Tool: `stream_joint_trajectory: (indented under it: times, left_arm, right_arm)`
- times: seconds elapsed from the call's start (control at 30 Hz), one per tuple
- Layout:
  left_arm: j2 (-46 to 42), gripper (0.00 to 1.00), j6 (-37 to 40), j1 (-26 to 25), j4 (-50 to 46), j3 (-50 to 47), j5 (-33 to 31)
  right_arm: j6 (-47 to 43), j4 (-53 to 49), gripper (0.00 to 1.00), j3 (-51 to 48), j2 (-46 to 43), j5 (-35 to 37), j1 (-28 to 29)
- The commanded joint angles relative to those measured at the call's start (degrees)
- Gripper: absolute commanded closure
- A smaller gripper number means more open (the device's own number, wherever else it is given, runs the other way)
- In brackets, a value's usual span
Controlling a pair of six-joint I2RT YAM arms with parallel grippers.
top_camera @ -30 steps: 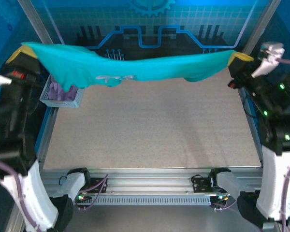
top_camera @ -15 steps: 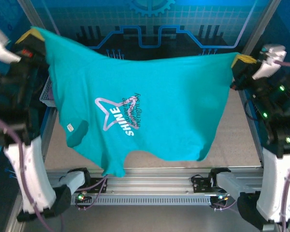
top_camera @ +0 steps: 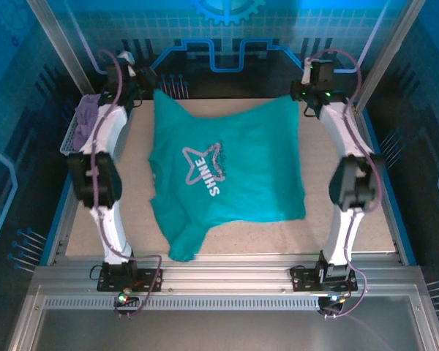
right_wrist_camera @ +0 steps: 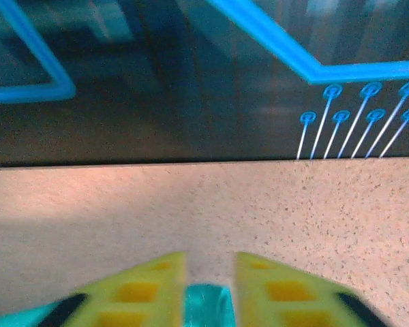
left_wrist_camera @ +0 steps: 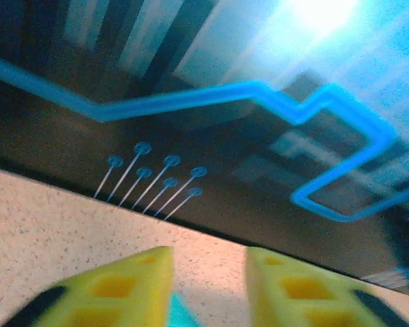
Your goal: Fold the inside-out t-shirt
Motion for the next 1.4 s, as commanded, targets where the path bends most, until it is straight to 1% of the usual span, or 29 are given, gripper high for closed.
stream_joint_trajectory:
  times: [0.0, 0.03, 0.07, 0.1, 0.17, 0.27, 0.3, 0.4, 0.43, 0.5, 0.57, 0.63, 0.67, 0.7, 0.77, 0.9, 1.0, 1.03, 1.13, 1.17, 1.2, 1.23, 1.27, 1.33, 1.37]
  left_arm:
    - [3.77, 0.56, -1.07, -0.38, -11.6, 11.1, 0.78]
    - [2.33, 0.52, -1.33, -0.6, -11.81, 9.14, 0.92]
    - [-0.9, 0.49, -2.07, -0.96, -10.95, 4.54, 0.57]
    - [-5.1, 0.46, -3.34, -1.32, -9.02, -2.09, 0.24]
    - [-14.75, 0.42, -7.65, -2.25, -3.52, -16.86, 0.81]
    - [-28.1, 0.37, -13.7, -5.31, 8.73, -40.67, 3.67]
    - [-31.22, 0.36, -14.78, -6.76, 10.47, -46.53, 4.2]
    - [-35.46, 0.35, -14.92, -12.83, 12.03, -57.03, 6.34]
    - [-35.48, 0.35, -14.48, -15.44, 11.98, -58.73, 7.02]
    - [-33.48, 0.34, -11.99, -22.2, 12.61, -60.19, 7.08]
    - [-29.64, 0.34, -8.95, -28.8, 12.44, -58.25, 8.1]
    - [-26.13, 0.34, -3.68, -35.49, 10.31, -54.9, 8.71]
    - [-25.33, 0.34, 0.6, -39.21, 9.29, -54.16, 7.23]
    - [-25.12, 0.34, 5.1, -42.66, 7.89, -53.83, 4.39]
    - [-24.74, 0.33, 13.14, -47.77, 5.96, -53.73, 0.85]
    - [-21.18, 0.33, 23.41, -54.89, 3.4, -53.63, -3.32]
    - [-18.24, 0.33, 26.69, -57.81, 2.23, -53.53, -6.59]
    - [-17.58, 0.34, 27.07, -58.22, 2.3, -53.72, -7.24]
    - [-15.79, 0.39, 29.15, -58.41, 2.49, -54.89, -9.13]
    - [-15.32, 0.42, 29.86, -58.41, 2.71, -55.5, -10.58]
    - [-14.93, 0.47, 30.16, -58.42, 2.19, -55.61, -12.48]
    - [-14.81, 0.53, 30.42, -58.33, 1.78, -55.76, -13.79]
    - [-14.96, 0.61, 30.55, -58.13, 1.61, -56.33, -14.72]
    - [-15.95, 0.8, 29.63, -56.97, 1.83, -57.55, -14.19]
    - [-16.65, 0.93, 28.36, -55.78, 2.15, -58.21, -12.5]
  right_arm:
    - [1.63, -10.39, 0.64, 11.17, 5.55, 2.73, 0.7]
    - [0.97, -11.35, 0.61, 10.46, 5.22, 2.71, 0.98]
    - [0.46, -12.72, 0.58, 8.1, 3.54, 3.08, 1.33]
    - [0.34, -13.49, 0.56, 3.91, 0.68, 3.86, 1.77]
    - [1.1, -13.8, 0.54, -7.57, -6.46, 4.36, 2.59]
    - [3.58, -14.61, 0.53, -26.65, -18.29, 4.97, 3.99]
    - [4.04, -14.98, 0.53, -32.8, -22.02, 4.87, 4.65]
    - [7.32, -17.88, 0.51, -47.12, -31.21, 9.07, 5.91]
    - [8.52, -18.35, 0.5, -50.71, -33.39, 9.11, 5.9]
    - [11.23, -18.45, 0.5, -57.41, -37.01, 7.07, 5.74]
    - [13.55, -17.65, 0.5, -61.91, -37.86, 3.94, 5.49]
    - [14.92, -17.36, 0.5, -64.19, -37.04, 2.22, 5.47]
    - [15.35, -17.4, 0.5, -64.94, -36.57, 1.58, 5.43]
    - [15.67, -17.41, 0.5, -65.35, -36.38, 1.4, 5.35]
    - [16.0, -17.58, 0.5, -68.03, -36.54, 1.23, 5.27]
    - [16.57, -18.11, 0.5, -70.35, -36.7, 1.34, 5.04]
    - [16.07, -18.09, 0.53, -70.58, -35.35, 1.58, 4.3]
    - [15.8, -17.71, 0.55, -70.37, -34.73, 0.41, 3.92]
    - [15.02, -16.45, 0.74, -67.91, -32.85, -1.97, 4.64]
    - [14.38, -16.36, 0.79, -66.38, -32.03, -2.92, 5.25]
    - [13.49, -16.42, 0.83, -64.13, -31.03, -4.15, 6.05]
    - [12.79, -16.52, 0.86, -62.54, -29.93, -5.28, 6.86]
    - [11.95, -16.61, 0.89, -60.29, -28.51, -6.77, 7.45]
    - [10.31, -16.11, 0.93, -56.32, -25.45, -10.88, 7.71]
    - [9.06, -16.23, 0.93, -53.73, -23.53, -12.7, 7.74]
